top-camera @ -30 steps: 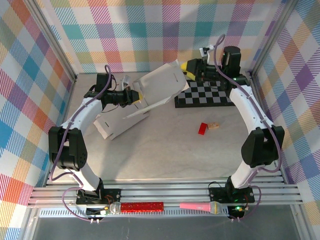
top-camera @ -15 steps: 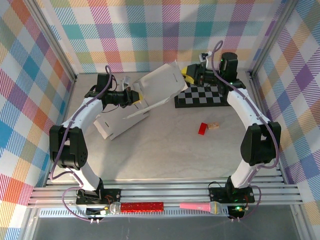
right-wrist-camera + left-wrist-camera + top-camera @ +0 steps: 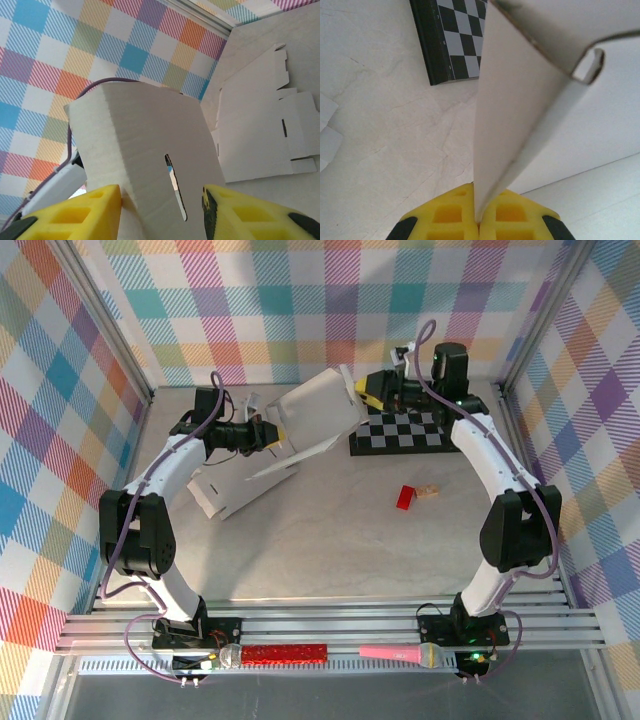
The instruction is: Fold the paper box
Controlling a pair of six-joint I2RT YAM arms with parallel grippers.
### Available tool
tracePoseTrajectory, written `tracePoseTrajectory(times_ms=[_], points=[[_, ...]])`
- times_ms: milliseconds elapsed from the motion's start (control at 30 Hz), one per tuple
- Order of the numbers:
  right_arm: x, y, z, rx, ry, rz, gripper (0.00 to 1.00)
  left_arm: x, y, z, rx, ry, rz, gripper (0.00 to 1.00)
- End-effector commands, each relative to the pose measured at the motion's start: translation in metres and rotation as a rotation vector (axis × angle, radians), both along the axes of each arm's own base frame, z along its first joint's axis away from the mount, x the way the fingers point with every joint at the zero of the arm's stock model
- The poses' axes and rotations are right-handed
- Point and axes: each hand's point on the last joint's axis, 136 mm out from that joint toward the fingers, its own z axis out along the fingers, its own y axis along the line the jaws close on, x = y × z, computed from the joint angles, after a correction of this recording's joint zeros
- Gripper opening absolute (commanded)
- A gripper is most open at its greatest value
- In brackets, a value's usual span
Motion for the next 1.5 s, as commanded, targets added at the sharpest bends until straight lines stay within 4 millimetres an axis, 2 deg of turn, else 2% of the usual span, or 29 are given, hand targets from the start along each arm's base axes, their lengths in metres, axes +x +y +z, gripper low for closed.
tracePoseTrajectory(times_ms=[0, 433, 600, 700, 867, 967, 1167, 1467], points=[[-0.011, 0.004, 0.006, -0.082, -0.072, 0.0, 0.48, -0.001, -0.009, 0.01, -0.013, -0.022, -0.035, 0.0], [-0.006, 0.013, -0.016, -0.388, -0.162, -0.07, 0.49, -0.005, -0.009, 0.012, 0.003, -0.03, -0.044, 0.0], [-0.007, 0.016, -0.021, -0.448, -0.188, -0.076, 0.49, -0.007, -0.009, 0.012, 0.007, -0.033, -0.044, 0.0], [-0.011, 0.019, -0.02, -0.429, -0.192, -0.056, 0.53, -0.007, -0.009, 0.012, 0.009, -0.031, -0.044, 0.0], [-0.018, 0.021, -0.02, -0.405, -0.176, -0.027, 0.52, -0.007, -0.009, 0.012, 0.011, -0.033, -0.041, 0.0], [-0.023, 0.023, -0.017, -0.38, -0.171, -0.013, 0.55, -0.008, -0.009, 0.011, 0.012, -0.029, -0.042, 0.0], [-0.027, 0.009, 0.001, -0.252, -0.145, -0.019, 0.59, -0.008, -0.009, 0.012, 0.005, -0.029, -0.044, 0.0], [-0.033, -0.006, 0.009, -0.125, -0.11, 0.025, 0.6, -0.007, -0.012, 0.012, -0.014, -0.019, -0.053, 0.0]])
